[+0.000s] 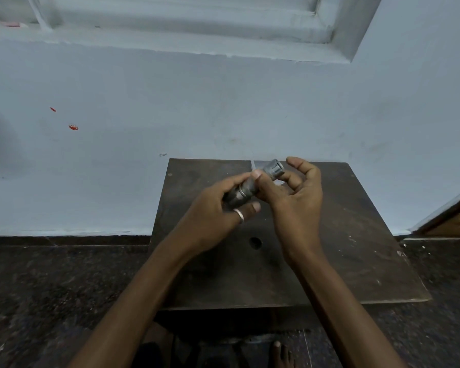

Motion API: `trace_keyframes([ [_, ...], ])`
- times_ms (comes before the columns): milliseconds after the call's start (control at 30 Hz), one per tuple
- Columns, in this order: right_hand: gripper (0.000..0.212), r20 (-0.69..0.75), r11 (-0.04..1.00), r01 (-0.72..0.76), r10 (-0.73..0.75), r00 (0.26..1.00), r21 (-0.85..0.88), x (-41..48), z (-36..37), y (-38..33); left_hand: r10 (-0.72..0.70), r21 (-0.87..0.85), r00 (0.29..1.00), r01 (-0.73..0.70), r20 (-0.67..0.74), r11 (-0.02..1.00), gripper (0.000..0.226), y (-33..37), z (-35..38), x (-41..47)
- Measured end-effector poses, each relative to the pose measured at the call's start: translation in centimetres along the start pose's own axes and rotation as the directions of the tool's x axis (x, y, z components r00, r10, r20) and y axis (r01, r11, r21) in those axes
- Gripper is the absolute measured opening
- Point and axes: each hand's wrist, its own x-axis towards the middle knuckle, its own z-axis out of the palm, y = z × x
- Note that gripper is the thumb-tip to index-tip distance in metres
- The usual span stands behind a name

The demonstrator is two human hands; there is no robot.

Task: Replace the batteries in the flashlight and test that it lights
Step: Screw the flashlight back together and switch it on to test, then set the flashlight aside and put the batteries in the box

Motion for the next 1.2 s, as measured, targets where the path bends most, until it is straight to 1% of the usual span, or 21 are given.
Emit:
trace_keyframes([
  [67,0.043,0.021,0.995,0.047,-0.046,0.999,-0.088,0.0,0.1,0.1,0.018,0.126,1.0,-0.016,-0.017,0.992,0.046,-0.5,0.5,-0.1],
  [133,0.031,0.057,0.984,0.095,-0.087,0.995,-0.153,-0.2,0.2,0.4,0.035,0.237,0.996,-0.014,-0.085,0.972,0.04,-0.6,0.4,-0.3],
  [200,0.021,0.11,0.961,0.128,-0.104,0.988,-0.245,-0.5,0.4,0.9,0.053,0.24,0.991,-0.022,-0.121,0.971,0.036,-0.6,0.2,-0.5],
  [267,0.014,0.188,0.896,0.165,-0.093,0.978,-0.412,-0.7,0.8,1.4,0.041,0.21,0.989,-0.01,-0.143,0.978,0.031,-0.6,0.0,-0.6],
  [300,0.012,0.222,0.855,0.174,-0.071,0.972,-0.489,-0.9,1.1,1.7,0.029,0.208,0.988,0.004,-0.154,0.978,0.031,-0.6,-0.1,-0.7],
  [367,0.011,0.254,0.81,0.158,-0.011,0.967,-0.564,-1.0,1.7,2.0,0.017,0.214,0.982,0.025,-0.19,0.977,0.033,-0.9,-0.2,-0.6],
  [467,0.012,0.26,0.805,0.153,0.002,0.966,-0.573,-0.6,3.0,2.1,0.045,0.283,0.951,0.046,-0.307,0.958,0.034,-1.4,-0.6,-0.2],
  [600,0.007,0.291,0.822,0.146,0.025,0.956,-0.55,0.9,6.1,2.5,0.078,0.32,0.882,0.085,-0.465,0.943,0.038,-2.0,-2.2,1.0],
  [700,0.01,0.294,0.819,0.129,0.05,0.954,-0.559,3.1,9.0,3.3,0.066,0.31,0.846,0.121,-0.53,0.943,0.033,-2.7,-4.1,2.7],
  [833,0.022,0.354,0.781,0.18,0.056,0.934,-0.598,6.0,12.1,4.4,0.029,0.304,0.846,0.159,-0.533,0.939,0.031,-4.0,-6.5,5.3],
  [1067,0.024,0.409,0.701,0.235,0.089,0.908,-0.674,8.4,15.0,6.5,-0.015,0.316,0.854,0.208,-0.52,0.926,0.026,-6.9,-8.8,7.6],
  [1200,0.028,0.404,0.712,0.216,0.103,0.909,-0.668,7.6,14.6,7.3,-0.066,0.299,0.849,0.256,-0.524,0.919,0.026,-8.2,-8.5,7.2],
])
